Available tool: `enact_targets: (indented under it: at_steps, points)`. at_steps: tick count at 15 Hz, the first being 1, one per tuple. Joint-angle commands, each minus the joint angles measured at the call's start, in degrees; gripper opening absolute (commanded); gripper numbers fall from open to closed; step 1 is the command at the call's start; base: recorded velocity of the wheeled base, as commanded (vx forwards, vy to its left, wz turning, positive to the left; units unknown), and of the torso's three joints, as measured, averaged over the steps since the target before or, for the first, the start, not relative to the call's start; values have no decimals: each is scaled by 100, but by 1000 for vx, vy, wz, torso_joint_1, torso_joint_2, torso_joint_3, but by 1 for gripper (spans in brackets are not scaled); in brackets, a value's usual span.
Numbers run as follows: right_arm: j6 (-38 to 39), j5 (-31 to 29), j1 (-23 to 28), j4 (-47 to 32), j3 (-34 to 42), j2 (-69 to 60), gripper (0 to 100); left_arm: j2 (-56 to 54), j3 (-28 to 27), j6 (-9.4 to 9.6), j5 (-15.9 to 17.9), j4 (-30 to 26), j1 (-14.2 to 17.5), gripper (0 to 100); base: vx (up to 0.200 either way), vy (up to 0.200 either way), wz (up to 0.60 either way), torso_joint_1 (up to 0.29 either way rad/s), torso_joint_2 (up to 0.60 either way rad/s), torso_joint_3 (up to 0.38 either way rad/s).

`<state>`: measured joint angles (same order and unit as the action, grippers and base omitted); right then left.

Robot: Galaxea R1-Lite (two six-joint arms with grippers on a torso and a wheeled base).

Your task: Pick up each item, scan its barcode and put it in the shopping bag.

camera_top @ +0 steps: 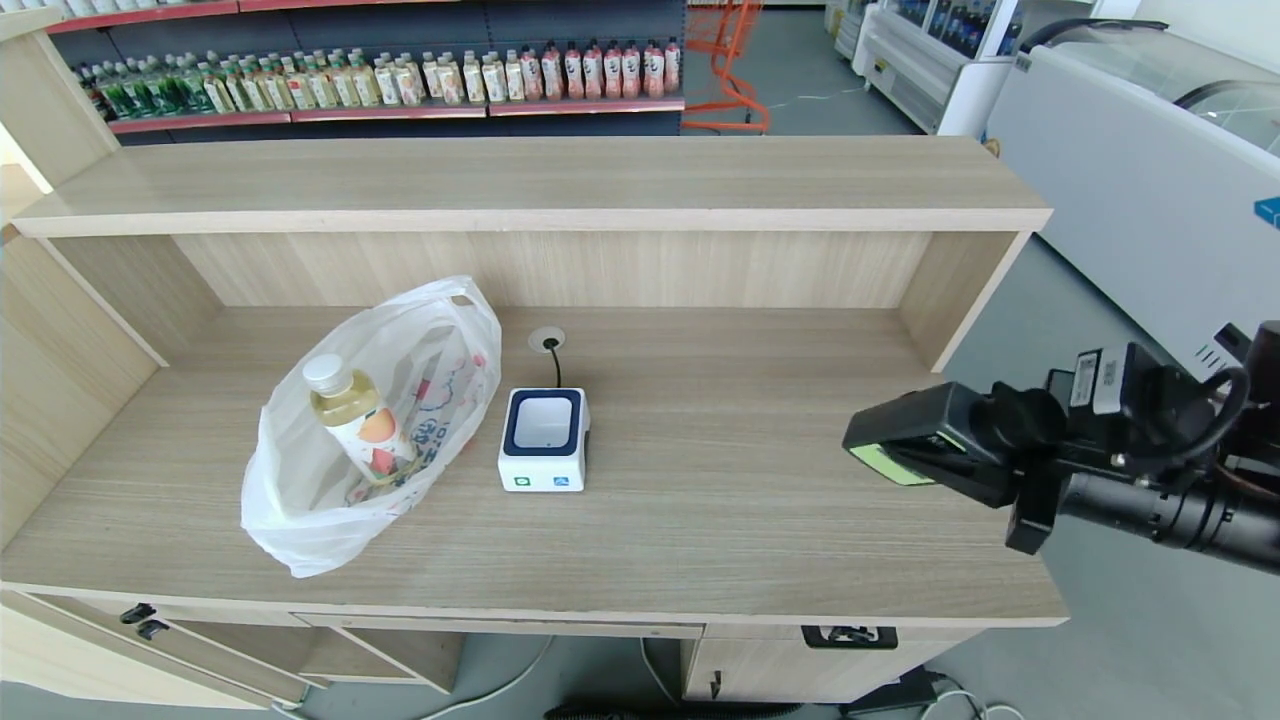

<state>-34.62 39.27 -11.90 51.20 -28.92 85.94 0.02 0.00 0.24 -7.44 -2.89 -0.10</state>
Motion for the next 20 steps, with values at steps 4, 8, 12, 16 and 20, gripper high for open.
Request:
enact_targets:
  at_steps: [4, 8, 12, 16, 20]
  points:
    - [5158, -2125, -155, -945, -1222, 36, 0, -2, 0, 2, -3, -1, 1, 100, 0, 0, 0, 0, 0, 0]
    - [8648, -2213, -559, -1824, -2145, 537, 0, -2, 0, 2, -3, -1, 1, 100, 0, 0, 0, 0, 0, 0]
    - [8665, -2178, -761, -1842, -2153, 581, 0, -2, 0, 2, -3, -1, 1, 100, 0, 0, 0, 0, 0, 0]
    - [8604, -2178, -911, -1851, -2206, 599, 0, -2, 0, 2, -3, -1, 1, 100, 0, 0, 0, 0, 0, 0]
    - [8604, -2178, -1043, -1851, -2215, 625, 0, -2, 0, 37, -3, -1, 1, 100, 0, 0, 0, 0, 0, 0]
